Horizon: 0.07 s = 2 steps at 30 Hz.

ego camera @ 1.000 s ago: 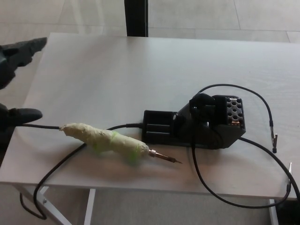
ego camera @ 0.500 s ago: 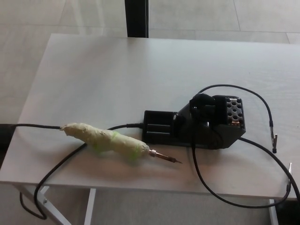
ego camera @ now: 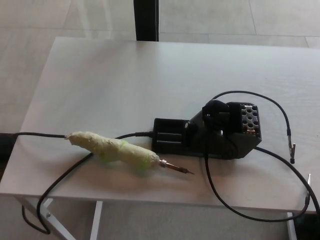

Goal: Use the left hand of the robot to grab the soldering gun kept on the middle of the table and pull it out of its base and keep it on the left side of the base

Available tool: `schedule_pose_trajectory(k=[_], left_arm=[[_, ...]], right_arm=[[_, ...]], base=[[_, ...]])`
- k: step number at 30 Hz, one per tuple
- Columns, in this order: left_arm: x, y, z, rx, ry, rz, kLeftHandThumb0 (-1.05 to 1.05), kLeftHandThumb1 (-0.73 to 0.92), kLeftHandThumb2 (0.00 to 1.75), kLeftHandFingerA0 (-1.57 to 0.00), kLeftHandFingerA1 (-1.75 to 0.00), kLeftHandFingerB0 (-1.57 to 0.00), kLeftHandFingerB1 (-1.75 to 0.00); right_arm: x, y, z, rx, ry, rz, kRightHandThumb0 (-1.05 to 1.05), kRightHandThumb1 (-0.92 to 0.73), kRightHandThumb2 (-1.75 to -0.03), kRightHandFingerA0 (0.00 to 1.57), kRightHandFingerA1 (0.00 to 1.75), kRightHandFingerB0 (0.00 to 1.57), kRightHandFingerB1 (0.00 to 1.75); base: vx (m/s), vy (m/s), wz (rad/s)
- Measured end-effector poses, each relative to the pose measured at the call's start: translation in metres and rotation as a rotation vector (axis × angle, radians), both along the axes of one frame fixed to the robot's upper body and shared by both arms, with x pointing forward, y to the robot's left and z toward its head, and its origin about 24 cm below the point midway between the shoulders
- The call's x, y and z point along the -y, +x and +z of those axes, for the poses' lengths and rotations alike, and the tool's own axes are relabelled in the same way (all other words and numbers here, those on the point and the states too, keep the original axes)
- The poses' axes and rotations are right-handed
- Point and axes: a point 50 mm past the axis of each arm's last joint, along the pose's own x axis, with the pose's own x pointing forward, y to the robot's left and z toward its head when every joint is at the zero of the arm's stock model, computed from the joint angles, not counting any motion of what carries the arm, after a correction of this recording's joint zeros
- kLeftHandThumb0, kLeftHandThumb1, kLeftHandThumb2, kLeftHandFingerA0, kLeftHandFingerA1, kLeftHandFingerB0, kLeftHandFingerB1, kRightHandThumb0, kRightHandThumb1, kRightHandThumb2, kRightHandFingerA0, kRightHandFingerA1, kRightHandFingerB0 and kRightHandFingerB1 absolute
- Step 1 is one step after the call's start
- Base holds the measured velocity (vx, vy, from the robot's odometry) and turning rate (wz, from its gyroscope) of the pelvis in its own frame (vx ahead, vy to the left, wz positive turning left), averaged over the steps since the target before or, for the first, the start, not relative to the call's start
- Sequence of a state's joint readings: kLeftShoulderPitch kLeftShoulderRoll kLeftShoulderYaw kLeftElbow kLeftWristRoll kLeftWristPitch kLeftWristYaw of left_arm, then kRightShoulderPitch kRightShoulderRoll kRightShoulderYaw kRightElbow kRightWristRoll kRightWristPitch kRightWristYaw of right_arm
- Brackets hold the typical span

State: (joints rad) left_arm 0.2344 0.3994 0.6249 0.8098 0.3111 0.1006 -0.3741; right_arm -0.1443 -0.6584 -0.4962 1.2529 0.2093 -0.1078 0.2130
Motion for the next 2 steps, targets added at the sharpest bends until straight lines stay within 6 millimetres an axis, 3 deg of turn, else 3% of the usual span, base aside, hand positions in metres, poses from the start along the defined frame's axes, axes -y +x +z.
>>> schedule_pose_trajectory(k=[1, 2], left_arm=[[0.0004, -0.0064, -0.0040, -0.016, -0.008, 0.031, -0.58, 0.66, 0.60, -0.79, -0.62, -0.71, -0.56], [0.0007, -0.0100, -0.0061, -0.024, -0.012, 0.048, -0.57, 0.66, 0.60, -0.78, -0.61, -0.70, -0.55]], right_arm=[[-0.0006, -0.0012, -0.0013, 0.000, 0.006, -0.002, -0.94, -0.42, -1.16, 0.79, 1.44, 0.00, 1.44], [-0.0010, -0.0021, -0.0024, 0.001, 0.011, -0.004, -0.94, -0.41, -1.16, 0.79, 1.44, 0.00, 1.47]], base=[[0.00, 0.000, 0.00], [0.00, 0.000, 0.00]])
